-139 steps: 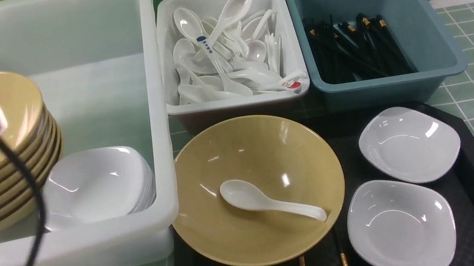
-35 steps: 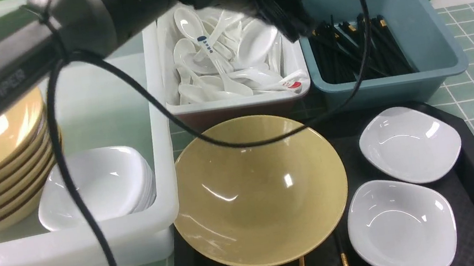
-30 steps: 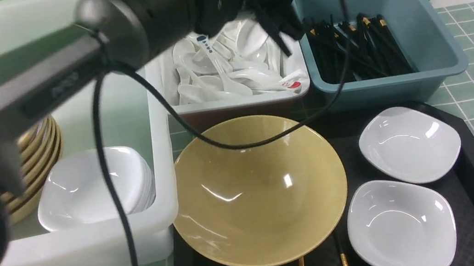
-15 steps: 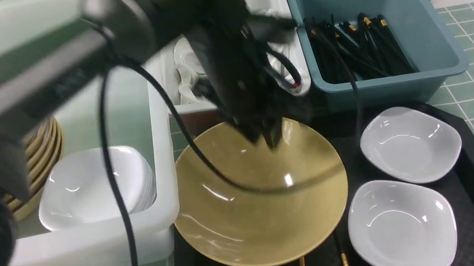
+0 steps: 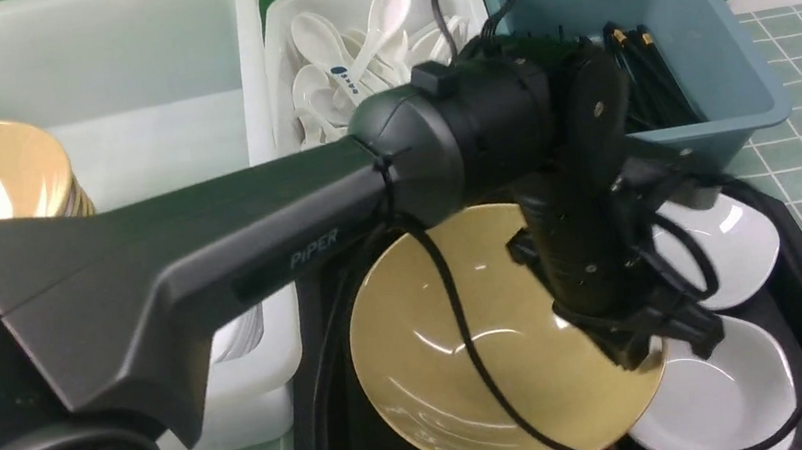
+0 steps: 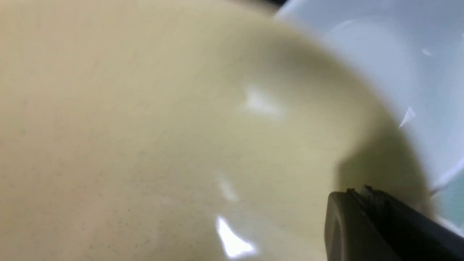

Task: On blue table put chopsticks spoon bowls plates into blue grey white boxes.
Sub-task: 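Grasp the large bowl on the tray by its rim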

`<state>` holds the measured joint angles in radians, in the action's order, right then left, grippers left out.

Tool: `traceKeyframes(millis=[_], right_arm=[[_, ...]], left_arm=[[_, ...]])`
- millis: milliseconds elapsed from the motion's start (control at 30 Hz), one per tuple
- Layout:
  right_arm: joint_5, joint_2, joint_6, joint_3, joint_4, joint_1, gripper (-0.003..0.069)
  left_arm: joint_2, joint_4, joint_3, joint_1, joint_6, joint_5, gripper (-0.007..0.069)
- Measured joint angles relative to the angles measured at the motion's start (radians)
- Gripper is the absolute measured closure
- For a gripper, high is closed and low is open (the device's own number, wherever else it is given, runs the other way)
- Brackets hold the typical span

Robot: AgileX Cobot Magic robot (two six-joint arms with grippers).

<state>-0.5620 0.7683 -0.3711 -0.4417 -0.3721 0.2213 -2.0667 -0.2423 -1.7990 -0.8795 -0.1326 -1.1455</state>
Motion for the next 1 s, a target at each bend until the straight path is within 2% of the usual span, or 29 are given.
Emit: traceKeyframes(millis=[67, 133, 167, 200, 267, 333, 500, 533, 600, 767, 867, 967, 1000], right_arm=[[0.000, 0.000, 0.000, 0.000, 0.000, 0.000, 0.0610], [0.000, 0.000, 0.000, 0.000, -0.001, 0.000, 0.0610], [0.000, 0.000, 0.000, 0.000, -0.001, 0.000, 0.0610], [0.000, 0.000, 0.000, 0.000, -0.001, 0.000, 0.0610], [0.000, 0.000, 0.000, 0.000, -0.001, 0.000, 0.0610], [0.000, 0.000, 0.000, 0.000, -0.001, 0.000, 0.0610], [-0.001, 0.000, 0.000, 0.000, -0.001, 0.000, 0.0610], [-0.001, 0.000, 0.000, 0.000, -0.001, 0.000, 0.0610], [-0.003, 0.000, 0.000, 0.000, -0.001, 0.000, 0.0610], [-0.004, 0.000, 0.000, 0.000, -0.001, 0.000, 0.0610], [-0.004, 0.000, 0.000, 0.000, -0.001, 0.000, 0.0610], [-0.004, 0.000, 0.000, 0.000, -0.001, 0.000, 0.0610], [-0.004, 0.000, 0.000, 0.000, -0.001, 0.000, 0.0610]], left_arm=[[0.019, 0.075, -0.039, 0.007, 0.019, -0.035, 0.0620], [0.040, 0.213, -0.071, 0.027, 0.076, -0.069, 0.0613], [0.042, 0.226, -0.073, 0.029, 0.082, -0.071, 0.0612], [0.054, 0.320, -0.080, 0.048, 0.120, -0.076, 0.0582], [0.058, 0.392, -0.081, 0.082, 0.147, -0.082, 0.0505], [0.055, 0.418, -0.081, 0.111, 0.163, -0.085, 0.0429], [0.038, 0.416, -0.081, 0.177, 0.222, -0.088, 0.0186], [0.037, 0.414, -0.081, 0.179, 0.224, -0.088, 0.0179], [0.015, 0.380, -0.081, 0.204, 0.229, -0.088, 0.0117], [-0.044, 0.312, -0.081, 0.225, 0.229, -0.088, 0.0119], [-0.073, 0.297, -0.081, 0.226, 0.219, -0.088, 0.0169], [-0.097, 0.295, -0.081, 0.226, 0.195, -0.085, 0.0274], [-0.097, 0.295, -0.081, 0.226, 0.193, -0.085, 0.0274]])
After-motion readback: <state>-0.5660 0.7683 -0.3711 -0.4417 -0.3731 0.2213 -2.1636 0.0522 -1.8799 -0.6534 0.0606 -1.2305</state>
